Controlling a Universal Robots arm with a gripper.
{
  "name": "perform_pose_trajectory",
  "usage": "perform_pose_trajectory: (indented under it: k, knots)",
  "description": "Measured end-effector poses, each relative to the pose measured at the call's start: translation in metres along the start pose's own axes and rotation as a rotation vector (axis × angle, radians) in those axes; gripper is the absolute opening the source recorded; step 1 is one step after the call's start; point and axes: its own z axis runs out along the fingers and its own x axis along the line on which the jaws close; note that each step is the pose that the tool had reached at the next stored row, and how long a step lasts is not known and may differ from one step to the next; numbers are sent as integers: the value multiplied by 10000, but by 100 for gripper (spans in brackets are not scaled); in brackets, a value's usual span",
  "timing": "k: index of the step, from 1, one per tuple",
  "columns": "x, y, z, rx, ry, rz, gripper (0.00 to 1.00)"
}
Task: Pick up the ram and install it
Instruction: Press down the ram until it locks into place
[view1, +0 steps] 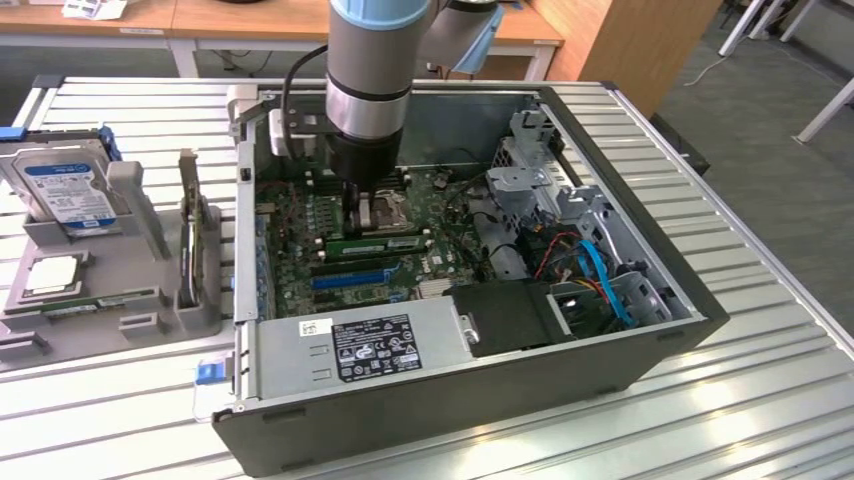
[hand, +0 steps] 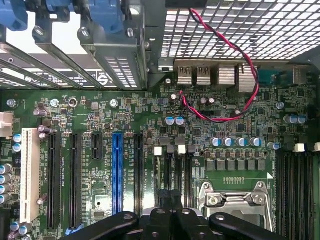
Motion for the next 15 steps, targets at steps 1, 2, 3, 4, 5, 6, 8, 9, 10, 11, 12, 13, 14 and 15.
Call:
perform_pose_trajectory:
  k: [1, 2, 3, 4, 5, 6, 8, 9, 10, 11, 12, 13, 14, 15]
  knots:
    - [0, 0, 0, 1, -1, -1, 10]
    - [0, 0, 1, 2, -3, 0, 10]
    - [2, -1, 3, 3, -5, -1, 10]
    - [4, -1, 2, 3, -5, -1, 10]
    - [5, -1, 2, 2, -4, 0, 10]
    - [5, 0, 1, 2, -4, 0, 10]
    - [6, 0, 1, 1, -2, 0, 10]
    - [6, 0, 1, 1, -2, 0, 10]
    - [8, 0, 2, 2, -4, -1, 10]
    - [9, -1, 3, 2, -4, -1, 10]
    - [10, -1, 3, 1, -3, 0, 10]
    - [10, 0, 3, 1, -2, 0, 10]
    - [10, 0, 3, 1, -2, 0, 10]
    - [10, -1, 3, 2, -2, 0, 10]
